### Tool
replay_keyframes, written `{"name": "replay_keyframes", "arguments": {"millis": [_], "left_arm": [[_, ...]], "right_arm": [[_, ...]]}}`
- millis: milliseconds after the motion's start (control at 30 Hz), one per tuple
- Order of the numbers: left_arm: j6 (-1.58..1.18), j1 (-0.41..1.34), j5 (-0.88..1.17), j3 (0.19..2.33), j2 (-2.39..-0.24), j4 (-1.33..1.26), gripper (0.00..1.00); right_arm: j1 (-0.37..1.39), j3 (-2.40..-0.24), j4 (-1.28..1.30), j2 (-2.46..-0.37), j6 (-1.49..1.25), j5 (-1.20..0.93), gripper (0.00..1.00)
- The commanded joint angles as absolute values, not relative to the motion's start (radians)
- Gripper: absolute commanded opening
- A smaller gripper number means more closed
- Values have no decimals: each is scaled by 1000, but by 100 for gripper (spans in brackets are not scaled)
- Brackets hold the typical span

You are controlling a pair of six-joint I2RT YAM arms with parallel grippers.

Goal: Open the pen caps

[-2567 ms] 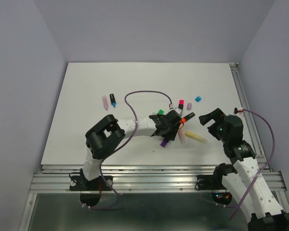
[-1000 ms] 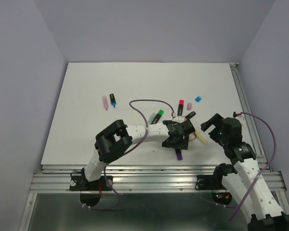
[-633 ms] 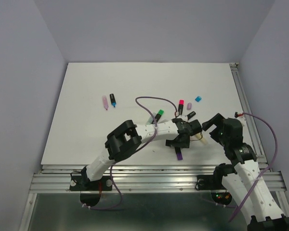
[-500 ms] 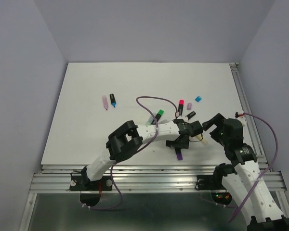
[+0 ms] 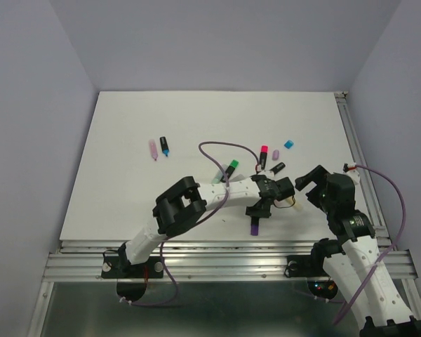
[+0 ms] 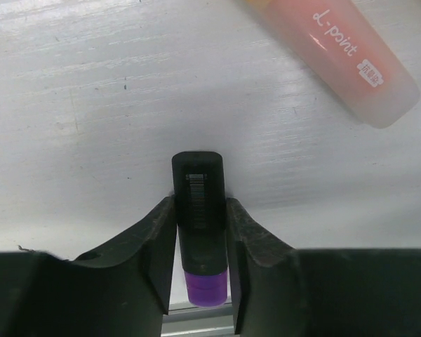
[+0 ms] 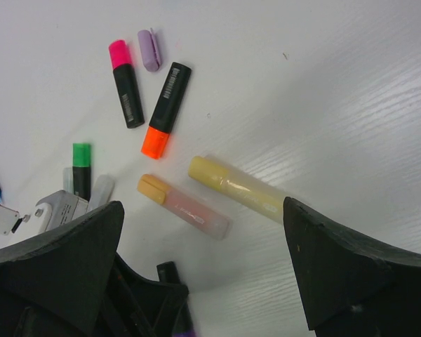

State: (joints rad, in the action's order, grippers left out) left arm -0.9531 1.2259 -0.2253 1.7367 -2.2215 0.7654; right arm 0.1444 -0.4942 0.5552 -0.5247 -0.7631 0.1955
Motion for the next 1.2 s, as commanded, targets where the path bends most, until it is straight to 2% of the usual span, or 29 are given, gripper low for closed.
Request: {"name": "replay_keyframes", "arguments": {"millis": [0, 33, 67, 133, 167, 367, 467, 533, 667, 867, 1000, 1100, 1167], "left_arm": [[-966, 1226, -109, 1600, -2365, 747, 34], [-968, 1220, -107, 1588, -2356, 733, 31], [-969, 1216, -107, 1563, -2349, 724, 22], [-969, 1212, -109, 1546, -2335, 712, 14], [-968, 1207, -120, 1534, -2320, 701, 1], [-991, 1134, -279, 1497, -2153, 675, 0], [-991, 1082, -327, 1424, -1981, 574, 0], [-988, 1011, -359, 1381, -1877, 525, 0], [-970, 947, -387, 1348, -1773, 494, 0], [-969, 888, -422, 1322, -1661, 459, 0], [-1002, 882, -402, 1295, -1596, 436, 0], [-1006, 881, -399, 1250, -1531, 400, 0], [-1011, 876, -409, 1226, -1490, 402, 0]], "right_arm": [[140, -528, 523, -518, -753, 216, 100], [140, -526, 525, -517, -753, 213, 100], [140, -526, 523, -515, -753, 212, 100], [141, -523, 520, -514, -747, 198, 100], [140, -522, 517, -515, -742, 177, 100], [141, -522, 473, -509, -674, 20, 100], [141, -520, 427, -506, -615, -153, 100], [140, -526, 387, -535, -588, -367, 100], [143, -516, 321, -601, -581, -518, 100], [182, -523, 279, -583, -581, -545, 100], [264, -538, 204, -610, -612, -468, 100], [447, -563, 157, -705, -617, -366, 100], [635, -622, 146, -814, -600, -182, 100]]}}
